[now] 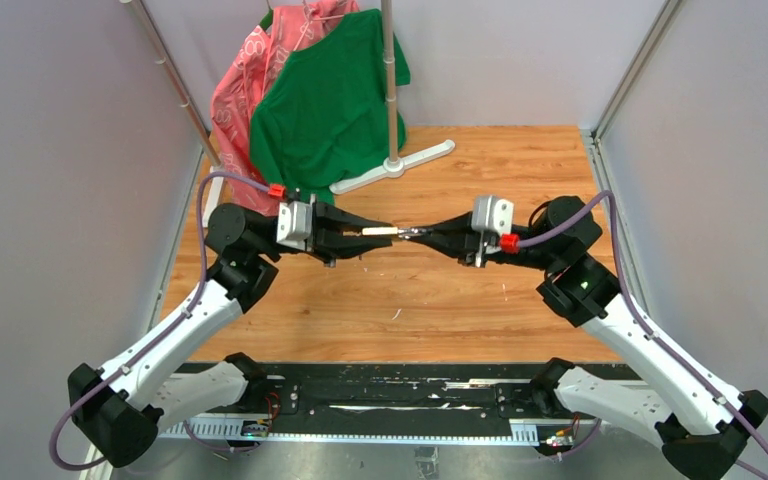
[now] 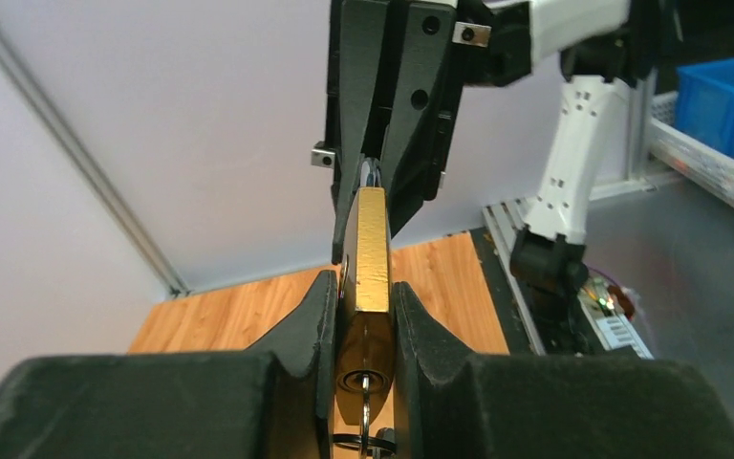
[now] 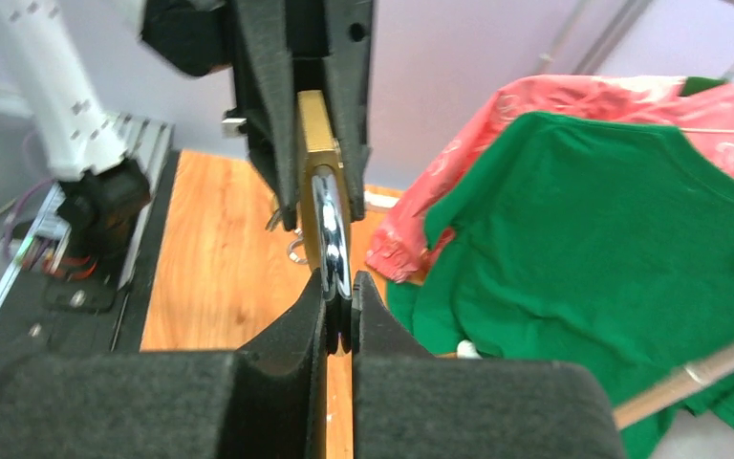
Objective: Lock with the key
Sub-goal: Lock the lock.
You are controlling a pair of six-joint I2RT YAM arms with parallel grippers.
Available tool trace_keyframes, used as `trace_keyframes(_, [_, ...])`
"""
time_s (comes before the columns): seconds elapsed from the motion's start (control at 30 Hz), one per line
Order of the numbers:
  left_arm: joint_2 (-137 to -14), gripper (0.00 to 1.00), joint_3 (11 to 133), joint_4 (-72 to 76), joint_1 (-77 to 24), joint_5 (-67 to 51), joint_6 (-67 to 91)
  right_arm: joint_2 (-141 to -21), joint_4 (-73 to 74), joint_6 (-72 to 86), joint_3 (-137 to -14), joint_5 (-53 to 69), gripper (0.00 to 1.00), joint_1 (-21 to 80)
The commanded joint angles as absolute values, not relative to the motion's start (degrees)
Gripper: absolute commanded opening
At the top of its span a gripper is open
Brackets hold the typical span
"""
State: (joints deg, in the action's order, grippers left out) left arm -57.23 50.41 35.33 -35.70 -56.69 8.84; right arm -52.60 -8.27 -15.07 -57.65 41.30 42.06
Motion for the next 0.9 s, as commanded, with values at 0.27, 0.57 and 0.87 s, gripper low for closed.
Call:
trace_keyframes(0.27, [-58.1,0.0,47.9,42.0,-45.3,-67.7,7.2,-64.9,17.1,-32.3,-56.2,49.8,0.0,49.0])
trace_keyframes(0.57, [-54.5,0.0,45.3,32.3,-42.8,-55.9,5.0,-61.9,15.3,-21.8,-56.9,46.5,0.05,46.6])
trace_keyframes(0.87, [-51.1,0.0,44.3,23.1,-40.4,-54.3,0.5,-52.8,22.7,-20.4,-59.2,39.0,0.74,41.4])
